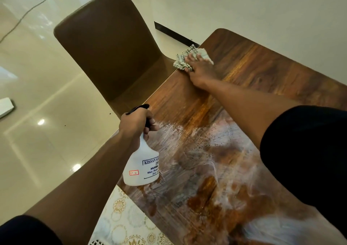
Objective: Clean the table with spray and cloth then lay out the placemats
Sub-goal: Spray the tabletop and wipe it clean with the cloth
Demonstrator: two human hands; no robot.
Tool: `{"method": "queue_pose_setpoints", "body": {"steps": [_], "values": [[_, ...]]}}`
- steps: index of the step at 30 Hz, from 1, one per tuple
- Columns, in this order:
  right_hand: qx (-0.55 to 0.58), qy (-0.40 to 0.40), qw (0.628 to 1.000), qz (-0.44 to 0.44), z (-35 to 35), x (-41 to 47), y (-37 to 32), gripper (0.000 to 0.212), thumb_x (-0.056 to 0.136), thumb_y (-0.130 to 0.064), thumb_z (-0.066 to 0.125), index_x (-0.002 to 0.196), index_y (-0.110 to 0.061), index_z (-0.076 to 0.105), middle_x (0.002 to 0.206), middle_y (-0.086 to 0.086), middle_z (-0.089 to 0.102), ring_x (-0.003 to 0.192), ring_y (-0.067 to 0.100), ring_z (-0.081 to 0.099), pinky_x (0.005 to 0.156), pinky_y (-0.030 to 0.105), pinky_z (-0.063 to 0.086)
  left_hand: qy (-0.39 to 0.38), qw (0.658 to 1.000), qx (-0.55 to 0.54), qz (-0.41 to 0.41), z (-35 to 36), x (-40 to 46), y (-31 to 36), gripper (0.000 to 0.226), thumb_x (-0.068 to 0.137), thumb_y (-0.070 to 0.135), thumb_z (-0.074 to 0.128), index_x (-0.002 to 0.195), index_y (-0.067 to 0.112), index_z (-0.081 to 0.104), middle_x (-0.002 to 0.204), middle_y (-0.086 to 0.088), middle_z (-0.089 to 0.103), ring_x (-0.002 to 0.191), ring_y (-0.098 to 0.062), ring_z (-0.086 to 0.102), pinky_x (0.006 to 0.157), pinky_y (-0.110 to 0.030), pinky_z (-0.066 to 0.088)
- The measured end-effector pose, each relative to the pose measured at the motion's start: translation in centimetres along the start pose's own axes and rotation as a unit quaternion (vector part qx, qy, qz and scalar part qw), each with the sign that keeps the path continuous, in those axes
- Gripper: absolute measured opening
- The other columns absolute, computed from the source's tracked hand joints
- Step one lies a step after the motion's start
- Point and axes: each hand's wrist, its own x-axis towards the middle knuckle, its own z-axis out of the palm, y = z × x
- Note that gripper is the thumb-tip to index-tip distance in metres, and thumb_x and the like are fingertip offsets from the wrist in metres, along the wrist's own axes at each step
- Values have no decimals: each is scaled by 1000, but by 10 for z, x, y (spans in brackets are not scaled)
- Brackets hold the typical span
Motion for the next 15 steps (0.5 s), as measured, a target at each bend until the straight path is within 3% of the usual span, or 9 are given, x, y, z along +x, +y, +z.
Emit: {"method": "queue_pose_setpoints", "body": {"steps": [3,7,11,15], "values": [[-7,5,1000,20,15,-9,-22,57,109,-38,37,163,-30,19,172,-5,9,159,22,3,128,45,7,1,1000,4,-1,-4,-1,-3,16,95,11,60,81,5,66,64,-10,66,48,-14,62,41,-22,37],[-10,-12,998,-64,30,-56,-60,58,109,-38,35,164,-30,16,172,-3,9,159,21,4,128,44,7,8,1000,5,-6,-10,-6,-7,18,95,14,61,82,2,67,75,-17,72,36,-9,51,42,-22,37],[-34,-67,974,-212,58,-111,-95,61,109,-37,41,164,-32,16,172,-8,8,159,18,2,127,42,8,22,1000,-22,2,-15,-18,-15,17,93,9,61,80,18,66,66,-12,68,51,-17,54,47,-26,34],[-30,-84,967,-237,38,-102,-79,59,108,-29,41,162,-36,19,171,-11,12,158,14,8,128,41,11,18,1000,-25,3,-18,-28,-23,22,93,8,61,77,23,63,61,-11,67,59,-21,51,52,-28,33]]}}
